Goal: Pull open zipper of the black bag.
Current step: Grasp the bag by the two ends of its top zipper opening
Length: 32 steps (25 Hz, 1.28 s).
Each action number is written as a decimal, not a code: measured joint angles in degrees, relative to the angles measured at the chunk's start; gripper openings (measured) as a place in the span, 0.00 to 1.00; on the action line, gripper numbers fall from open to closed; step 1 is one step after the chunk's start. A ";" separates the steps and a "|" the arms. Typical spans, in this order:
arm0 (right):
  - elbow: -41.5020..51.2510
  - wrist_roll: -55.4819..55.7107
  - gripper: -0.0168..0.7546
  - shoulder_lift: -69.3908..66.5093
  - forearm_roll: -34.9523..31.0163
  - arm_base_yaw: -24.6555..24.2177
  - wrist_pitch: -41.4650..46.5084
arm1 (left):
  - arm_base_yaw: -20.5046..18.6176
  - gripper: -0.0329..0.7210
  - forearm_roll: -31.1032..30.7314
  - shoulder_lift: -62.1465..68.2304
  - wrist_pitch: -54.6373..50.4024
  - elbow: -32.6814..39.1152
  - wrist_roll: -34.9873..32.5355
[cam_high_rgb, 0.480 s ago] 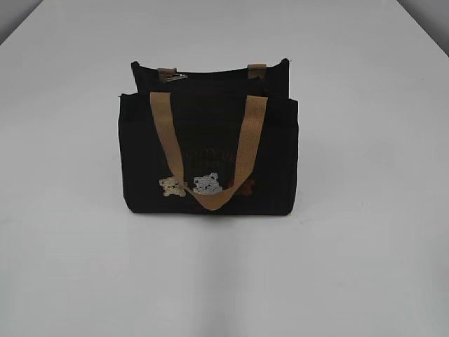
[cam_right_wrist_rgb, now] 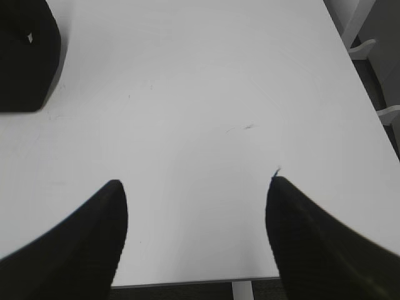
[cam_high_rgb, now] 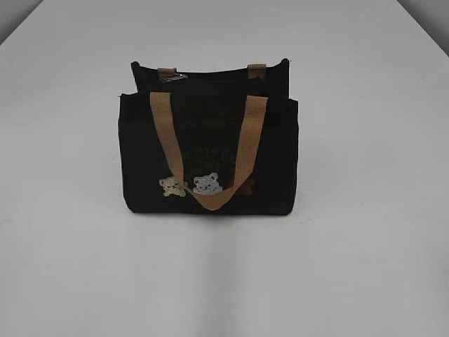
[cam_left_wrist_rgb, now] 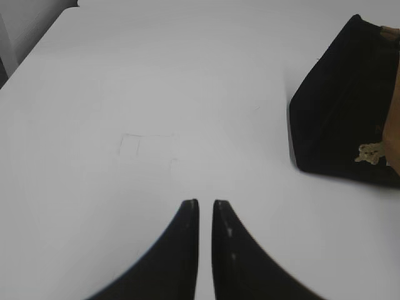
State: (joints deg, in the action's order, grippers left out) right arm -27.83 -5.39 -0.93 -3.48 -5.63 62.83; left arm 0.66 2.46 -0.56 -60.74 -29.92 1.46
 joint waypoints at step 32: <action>0.00 0.00 0.72 0.00 0.00 0.00 0.00 | 0.05 0.45 77.05 88.54 8.36 -30.13 -53.56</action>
State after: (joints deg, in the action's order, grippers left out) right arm -27.83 -5.39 -0.93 -3.48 -5.63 62.83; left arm 0.72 79.52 87.98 -52.38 -60.06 -52.10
